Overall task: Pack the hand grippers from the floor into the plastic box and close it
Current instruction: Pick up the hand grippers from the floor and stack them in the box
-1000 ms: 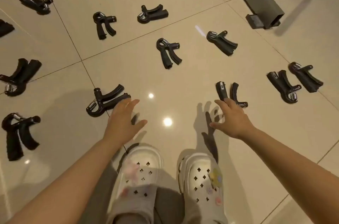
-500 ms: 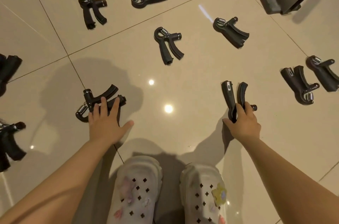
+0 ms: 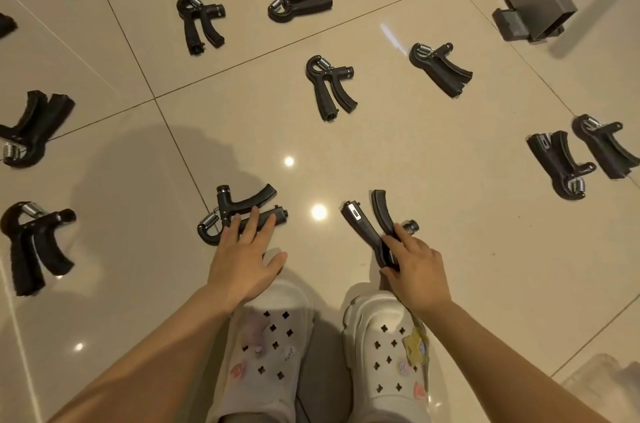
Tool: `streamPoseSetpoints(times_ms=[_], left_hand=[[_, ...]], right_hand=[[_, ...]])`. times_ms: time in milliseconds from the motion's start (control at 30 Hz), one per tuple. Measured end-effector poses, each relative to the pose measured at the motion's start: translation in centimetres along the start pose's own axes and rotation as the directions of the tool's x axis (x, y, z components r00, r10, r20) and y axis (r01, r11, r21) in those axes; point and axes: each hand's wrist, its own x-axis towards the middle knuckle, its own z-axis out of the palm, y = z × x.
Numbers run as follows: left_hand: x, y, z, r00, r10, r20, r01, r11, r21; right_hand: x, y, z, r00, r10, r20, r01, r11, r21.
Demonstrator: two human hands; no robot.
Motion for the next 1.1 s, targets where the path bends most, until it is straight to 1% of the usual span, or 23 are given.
streamPoseSetpoints(times_ms=[67, 100, 167, 233, 300, 333, 400, 500, 600, 667, 800, 967, 1100], left_hand=[[-0.5, 0.0, 0.4, 1.000, 0.003, -0.003, -0.003, 0.995, -0.102], [-0.6, 0.0, 0.5, 0.999, 0.004, -0.034, -0.009, 0.990, -0.143], [-0.7, -0.1, 0.7, 0.984, 0.018, -0.174, -0.051, 0.981, -0.186], [-0.6, -0.3, 0.5, 0.950, 0.030, -0.311, -0.099, 0.974, -0.206], [0.3, -0.6, 0.1, 0.926, 0.065, -0.373, -0.131, 0.979, -0.156], [1.0, -0.7, -0.2, 0.924, 0.080, -0.375, -0.137, 0.982, -0.127], [2.4, -0.7, -1.0, 0.940, 0.089, -0.330, -0.122, 0.989, -0.081], [4.2, -0.6, -1.7, 0.977, 0.078, -0.198, -0.084, 0.996, -0.022], [5.6, -0.3, -1.5, 0.979, 0.147, -0.141, -0.145, 0.989, 0.029], [6.1, 0.0, -1.3, 0.970, 0.193, -0.148, -0.185, 0.980, 0.067], [6.6, 0.4, -1.0, 0.965, 0.172, -0.198, -0.169, 0.985, 0.036], [6.8, 0.5, -1.2, 0.942, 0.190, -0.275, -0.194, 0.981, 0.015], [6.0, 0.7, -1.3, 0.920, 0.196, -0.341, -0.197, 0.980, 0.030]], right_hand=[[0.0, -0.3, -0.4, 1.000, 0.004, 0.003, -0.004, 1.000, 0.015], [0.3, -0.4, -0.7, 1.000, 0.022, -0.002, -0.022, 0.999, 0.034], [1.0, -0.9, -1.5, 0.997, 0.064, -0.045, -0.060, 0.995, 0.084], [2.2, -1.7, -2.3, 0.996, 0.072, -0.062, -0.066, 0.994, 0.092], [3.8, -2.6, -2.7, 0.997, 0.069, -0.037, -0.066, 0.994, 0.083], [4.6, -3.1, -2.9, 0.997, 0.075, -0.016, -0.073, 0.994, 0.087], [6.1, -3.9, -3.3, 0.995, 0.088, 0.039, -0.091, 0.992, 0.090], [7.7, -4.8, -3.1, 0.994, 0.074, 0.083, -0.080, 0.995, 0.063], [8.2, -5.3, -2.3, 0.995, 0.056, 0.085, -0.059, 0.998, 0.030], [8.3, -5.2, -1.8, 0.997, 0.053, 0.064, -0.055, 0.998, 0.038], [8.4, -4.8, -1.4, 0.997, 0.072, 0.006, -0.072, 0.989, 0.130], [8.3, -5.2, -1.9, 0.997, 0.078, 0.006, -0.078, 0.977, 0.200], [7.3, -5.3, -3.2, 0.994, 0.109, 0.006, -0.105, 0.949, 0.298]])
